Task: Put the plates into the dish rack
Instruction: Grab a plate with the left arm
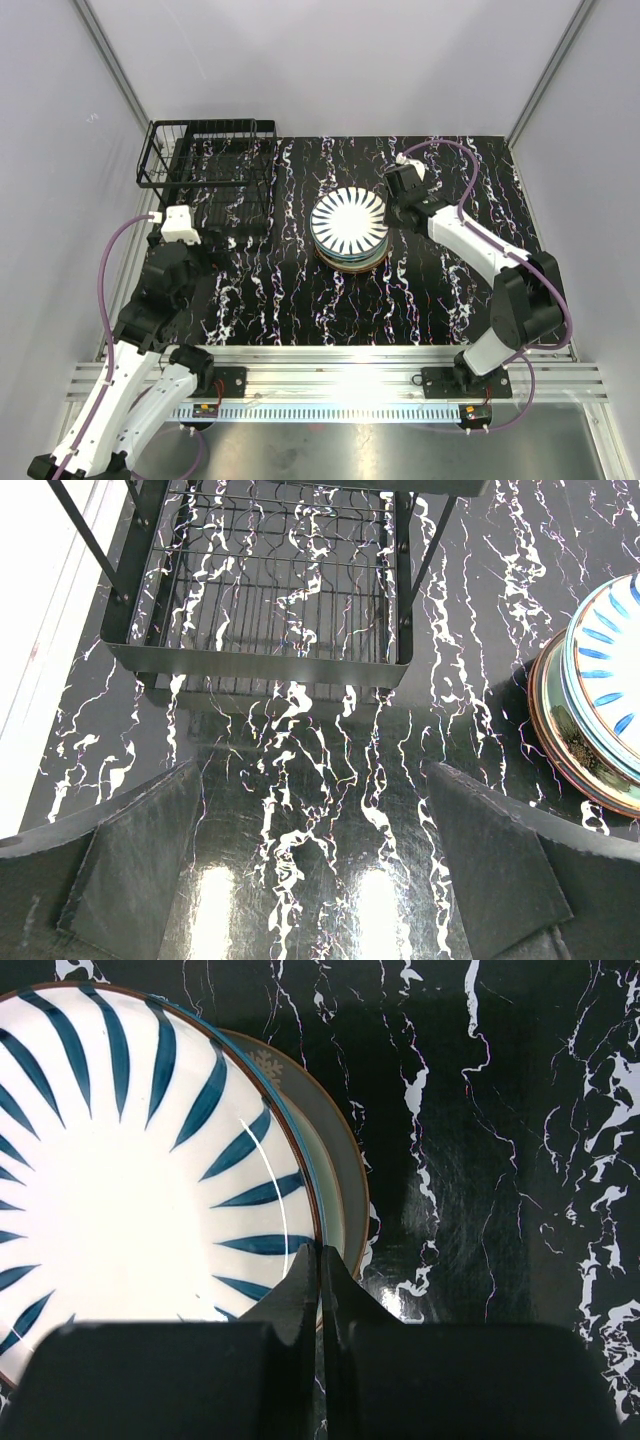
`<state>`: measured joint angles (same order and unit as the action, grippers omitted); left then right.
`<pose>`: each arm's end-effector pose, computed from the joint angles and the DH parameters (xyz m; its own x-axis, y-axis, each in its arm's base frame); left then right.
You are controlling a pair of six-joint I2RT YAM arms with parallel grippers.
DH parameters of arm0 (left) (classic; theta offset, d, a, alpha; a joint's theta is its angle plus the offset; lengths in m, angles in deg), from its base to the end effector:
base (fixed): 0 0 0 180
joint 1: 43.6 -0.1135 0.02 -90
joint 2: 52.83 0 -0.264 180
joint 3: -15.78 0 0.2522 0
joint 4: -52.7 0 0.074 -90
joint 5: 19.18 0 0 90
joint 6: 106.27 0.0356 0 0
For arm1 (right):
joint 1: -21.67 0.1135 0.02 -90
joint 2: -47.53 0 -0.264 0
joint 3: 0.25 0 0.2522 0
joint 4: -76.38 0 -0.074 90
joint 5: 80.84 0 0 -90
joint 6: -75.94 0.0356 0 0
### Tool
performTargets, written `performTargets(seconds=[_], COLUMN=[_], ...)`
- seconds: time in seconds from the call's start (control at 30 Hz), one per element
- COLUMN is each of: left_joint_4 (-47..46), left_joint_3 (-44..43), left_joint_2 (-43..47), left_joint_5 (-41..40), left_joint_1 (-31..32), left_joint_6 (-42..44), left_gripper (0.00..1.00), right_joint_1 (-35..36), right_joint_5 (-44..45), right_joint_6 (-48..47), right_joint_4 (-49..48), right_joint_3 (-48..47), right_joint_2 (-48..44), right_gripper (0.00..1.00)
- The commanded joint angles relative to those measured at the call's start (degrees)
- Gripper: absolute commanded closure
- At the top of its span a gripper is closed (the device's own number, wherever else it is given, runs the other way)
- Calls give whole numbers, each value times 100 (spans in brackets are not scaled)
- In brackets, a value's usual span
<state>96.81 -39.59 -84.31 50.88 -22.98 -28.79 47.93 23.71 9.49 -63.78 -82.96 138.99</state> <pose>0.1225 -0.0331 0.3164 -0.3226 -0.0963 -0.9416 -0.0393 0.9953 -0.0884 0.3158 0.1458 0.2577 -0.7281 0.0720 -0.6816 0.0128 0.9957 0.0916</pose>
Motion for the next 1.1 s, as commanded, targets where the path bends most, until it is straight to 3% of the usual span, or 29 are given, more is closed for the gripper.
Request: performTargets(seconds=[0.0,0.33,0.53,0.7,0.87,1.07], left_joint_4=[-196,-100,94,-99,-1047,-2198], left_joint_3=[-67,-269,-708,-735,-139,477], left_joint_2=[2,-340,-850,-1140,-1447,-1931], left_joint_5=[26,324,860,1817,3107,3865], left_joint_1=[3,3,3,3,3,12], left_joint_6=[-41,-286,-576,-1216,-1885,-2721], left_gripper=[1,1,1,1,1,1], right_joint_1=[19,19,19,28,19,2], right_joint_5=[250,-233,-382,-549,-856,-1120], right_joint_6=[-88,-35,132,299,694,941], right_joint_4=[151,415,652,731,706,643], right_joint_3=[-391,-427,-391,-365,-6,241], right_joint_2=[-216,-462,-699,-840,-1042,-1315], right_gripper=[100,100,100,100,100,100])
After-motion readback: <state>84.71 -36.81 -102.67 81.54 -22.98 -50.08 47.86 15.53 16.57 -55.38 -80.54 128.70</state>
